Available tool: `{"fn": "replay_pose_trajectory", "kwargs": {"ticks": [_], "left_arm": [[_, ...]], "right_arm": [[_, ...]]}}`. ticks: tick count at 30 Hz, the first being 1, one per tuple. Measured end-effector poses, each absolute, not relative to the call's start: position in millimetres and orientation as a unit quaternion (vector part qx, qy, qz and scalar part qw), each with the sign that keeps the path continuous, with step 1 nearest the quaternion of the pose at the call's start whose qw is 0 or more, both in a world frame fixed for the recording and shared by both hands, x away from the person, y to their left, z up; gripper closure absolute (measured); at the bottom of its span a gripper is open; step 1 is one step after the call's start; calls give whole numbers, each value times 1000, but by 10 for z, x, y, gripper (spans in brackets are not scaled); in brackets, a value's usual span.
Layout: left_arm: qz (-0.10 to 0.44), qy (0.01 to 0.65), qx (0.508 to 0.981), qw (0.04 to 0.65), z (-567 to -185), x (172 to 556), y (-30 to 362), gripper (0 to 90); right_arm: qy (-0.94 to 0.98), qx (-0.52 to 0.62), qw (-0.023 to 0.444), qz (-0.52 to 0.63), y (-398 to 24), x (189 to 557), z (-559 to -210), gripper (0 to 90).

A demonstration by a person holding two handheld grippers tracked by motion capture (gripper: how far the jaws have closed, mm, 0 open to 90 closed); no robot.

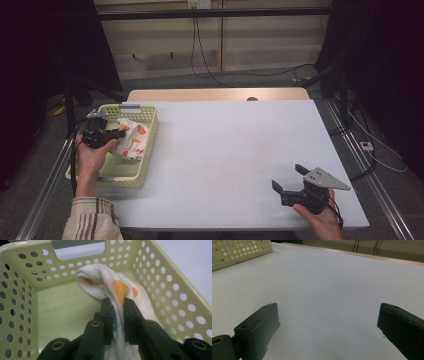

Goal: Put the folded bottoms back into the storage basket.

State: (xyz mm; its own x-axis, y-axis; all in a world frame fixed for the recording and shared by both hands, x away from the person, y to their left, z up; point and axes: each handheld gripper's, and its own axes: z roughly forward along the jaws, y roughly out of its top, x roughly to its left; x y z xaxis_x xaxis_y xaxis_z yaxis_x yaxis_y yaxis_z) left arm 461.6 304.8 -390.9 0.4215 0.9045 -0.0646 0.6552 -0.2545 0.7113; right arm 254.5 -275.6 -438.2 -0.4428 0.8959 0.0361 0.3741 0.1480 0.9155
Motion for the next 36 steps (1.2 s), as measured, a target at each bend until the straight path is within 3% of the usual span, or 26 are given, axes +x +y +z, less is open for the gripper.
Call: {"fn": "replay_pose_trajectory", "kwargs": {"ticks": [36], "left_arm": [[186,541,766,293,-4073,4664,3093,754]], "right_arm": [[706,451,275,472,-2758,2546,-4384,39]]}}
